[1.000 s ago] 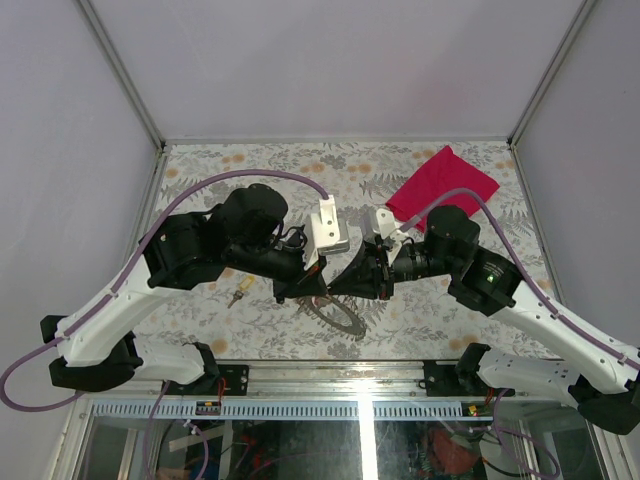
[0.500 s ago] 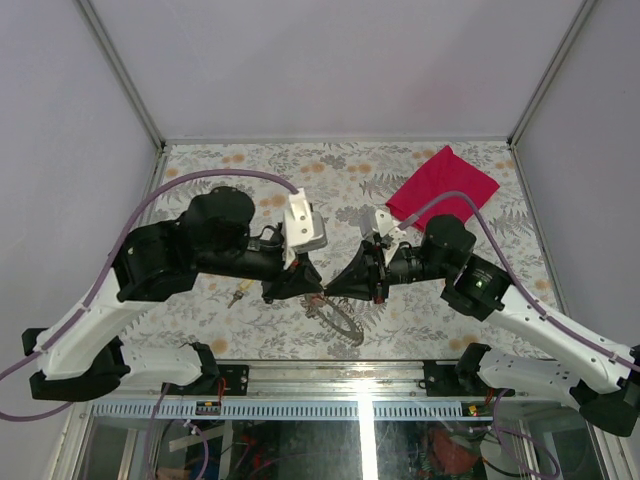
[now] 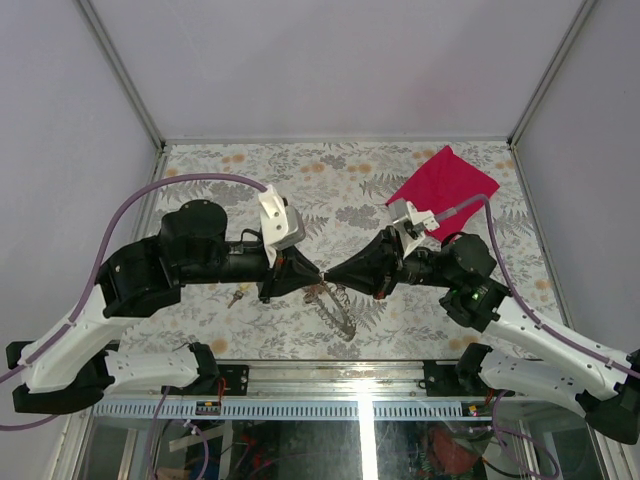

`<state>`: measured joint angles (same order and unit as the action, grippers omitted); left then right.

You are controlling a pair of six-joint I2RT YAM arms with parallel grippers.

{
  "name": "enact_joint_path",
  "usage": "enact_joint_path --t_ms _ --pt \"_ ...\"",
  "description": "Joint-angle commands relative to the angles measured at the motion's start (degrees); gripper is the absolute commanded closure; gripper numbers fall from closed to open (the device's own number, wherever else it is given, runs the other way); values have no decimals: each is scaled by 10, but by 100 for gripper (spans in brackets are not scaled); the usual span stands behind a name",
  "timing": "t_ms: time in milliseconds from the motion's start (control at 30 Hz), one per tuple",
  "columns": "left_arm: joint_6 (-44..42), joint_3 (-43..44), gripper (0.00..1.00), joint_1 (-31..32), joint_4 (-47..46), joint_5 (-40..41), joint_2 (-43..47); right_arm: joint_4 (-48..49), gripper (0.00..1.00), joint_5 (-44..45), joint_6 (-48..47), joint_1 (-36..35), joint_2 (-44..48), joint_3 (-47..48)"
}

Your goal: Put the keys on the keyring

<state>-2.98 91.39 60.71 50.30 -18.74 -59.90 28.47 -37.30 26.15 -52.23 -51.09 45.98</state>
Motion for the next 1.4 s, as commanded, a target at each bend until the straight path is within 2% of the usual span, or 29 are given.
enact_joint_path --t_ms 0,433,1000,1067,1200,1367 --pt "19 -21 85 2 -81 25 25 152 100 52 55 -1 19 -6" --pt "22 -56 90 3 -122 48 44 222 100 64 89 -1 10 -12" --pt "21 -83 93 2 -187 45 60 215 100 52 81 -1 8 -10" --pt "21 -86 91 3 -190 41 67 217 100 65 78 -1 14 -17" --pt "26 -97 78 2 -203 38 81 236 100 79 73 -2 25 -30" --pt "46 -125 74 2 -249 45 94 256 100 75 74 -1 24 -36"
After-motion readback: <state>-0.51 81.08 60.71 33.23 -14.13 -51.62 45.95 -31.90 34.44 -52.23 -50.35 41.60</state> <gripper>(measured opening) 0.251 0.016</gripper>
